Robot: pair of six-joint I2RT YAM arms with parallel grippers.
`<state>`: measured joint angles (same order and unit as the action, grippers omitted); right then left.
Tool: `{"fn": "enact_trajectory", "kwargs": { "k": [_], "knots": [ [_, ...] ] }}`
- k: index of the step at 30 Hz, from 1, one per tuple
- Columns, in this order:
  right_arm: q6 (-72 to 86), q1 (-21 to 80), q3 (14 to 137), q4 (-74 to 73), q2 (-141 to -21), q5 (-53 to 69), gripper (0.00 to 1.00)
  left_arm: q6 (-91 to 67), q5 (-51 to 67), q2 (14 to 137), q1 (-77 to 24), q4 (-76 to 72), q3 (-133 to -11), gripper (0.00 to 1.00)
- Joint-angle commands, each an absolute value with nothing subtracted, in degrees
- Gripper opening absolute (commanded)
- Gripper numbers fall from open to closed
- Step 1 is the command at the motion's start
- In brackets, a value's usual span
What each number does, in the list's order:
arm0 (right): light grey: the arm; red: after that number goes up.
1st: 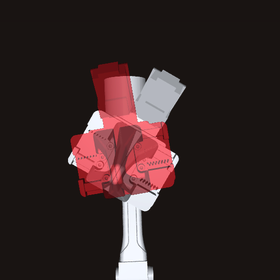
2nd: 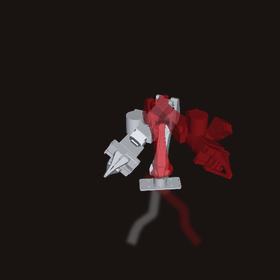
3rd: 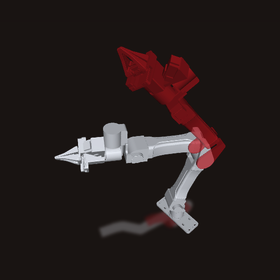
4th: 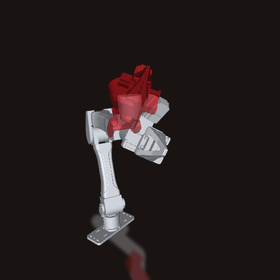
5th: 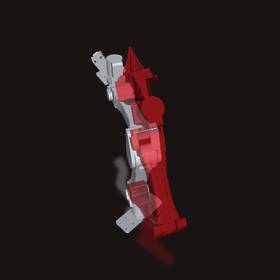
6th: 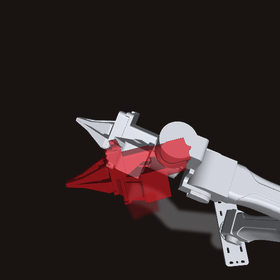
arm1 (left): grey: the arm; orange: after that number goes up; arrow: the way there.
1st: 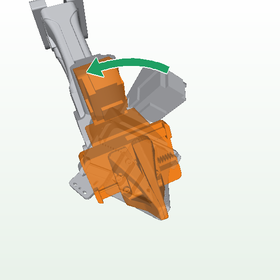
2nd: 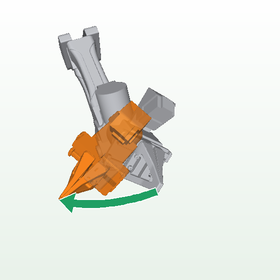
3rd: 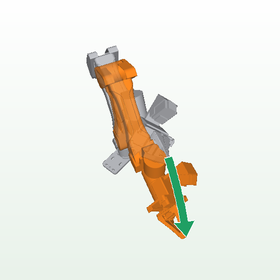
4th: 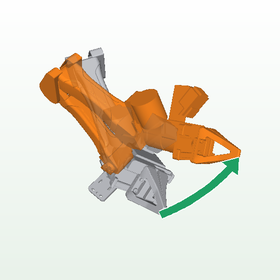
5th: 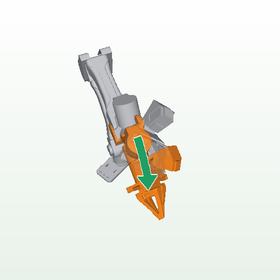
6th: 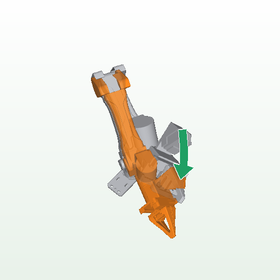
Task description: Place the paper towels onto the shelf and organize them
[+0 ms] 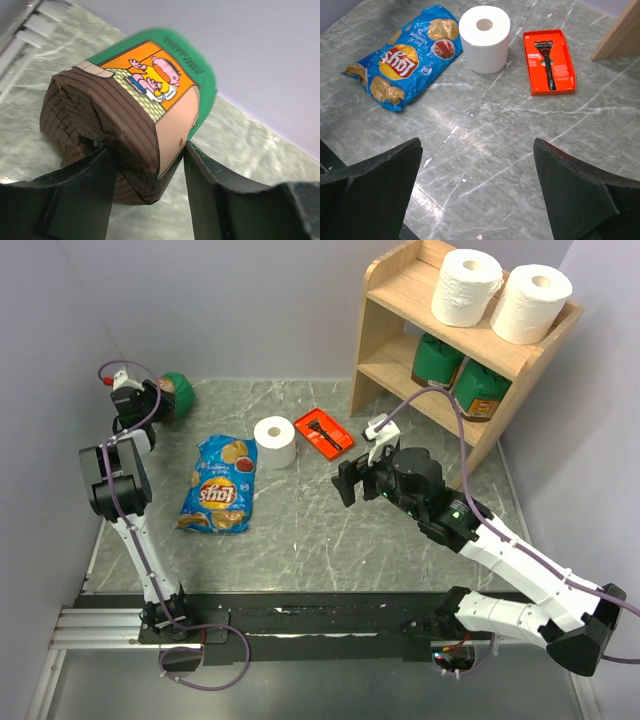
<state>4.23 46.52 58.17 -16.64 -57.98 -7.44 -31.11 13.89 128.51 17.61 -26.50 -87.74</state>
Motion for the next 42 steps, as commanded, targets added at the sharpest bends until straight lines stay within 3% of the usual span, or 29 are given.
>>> {"fn": "enact_trajectory", "kwargs": {
  "k": [1, 8, 12, 13, 15, 17, 24, 32, 42],
  "knots": [
    [4.83, 46.76, 58.54, -15.82, -54.32, -10.55, 0.99, -33.05, 21.25, 119.45, 17.67, -29.80, -87.01, 0.58],
    [3.78, 46.32, 55.98, -12.47, -52.73, -13.79, 1.00, -36.12, 32.32, 110.50, 16.96, -27.95, -83.06, 0.57],
    [4.30, 45.18, 58.97, -15.47, -53.70, -12.75, 0.99, -33.49, 33.49, 105.04, 14.42, -18.67, -82.62, 0.54],
    [4.48, 45.18, 59.06, -15.82, -53.35, -11.96, 1.00, -30.79, 31.75, 103.90, 13.28, -15.94, -82.62, 0.56],
    [5.70, 45.17, 58.98, -16.26, -52.56, -10.56, 1.00, -28.22, 24.49, 100.56, 12.14, -12.06, -80.96, 0.69],
    [7.03, 45.18, 58.19, -16.78, -50.90, -8.53, 0.99, -26.64, 21.81, 99.76, 12.22, -9.68, -80.85, 0.72],
    [9.93, 45.18, 54.23, -15.82, -47.46, -7.47, 0.99, -21.61, 9.34, 104.06, 12.22, 2.28, -89.11, 0.77],
    [9.93, 45.26, 56.25, -17.58, -51.15, -6.77, 0.99, -31.81, -1.65, 122.14, 12.22, 17.92, -114.33, 0.79],
    [9.93, 45.44, 57.74, -16.88, -50.80, -5.10, 0.99, -40.59, -3.07, 132.36, 12.30, 16.70, -124.01, 0.88]
  ]
}}
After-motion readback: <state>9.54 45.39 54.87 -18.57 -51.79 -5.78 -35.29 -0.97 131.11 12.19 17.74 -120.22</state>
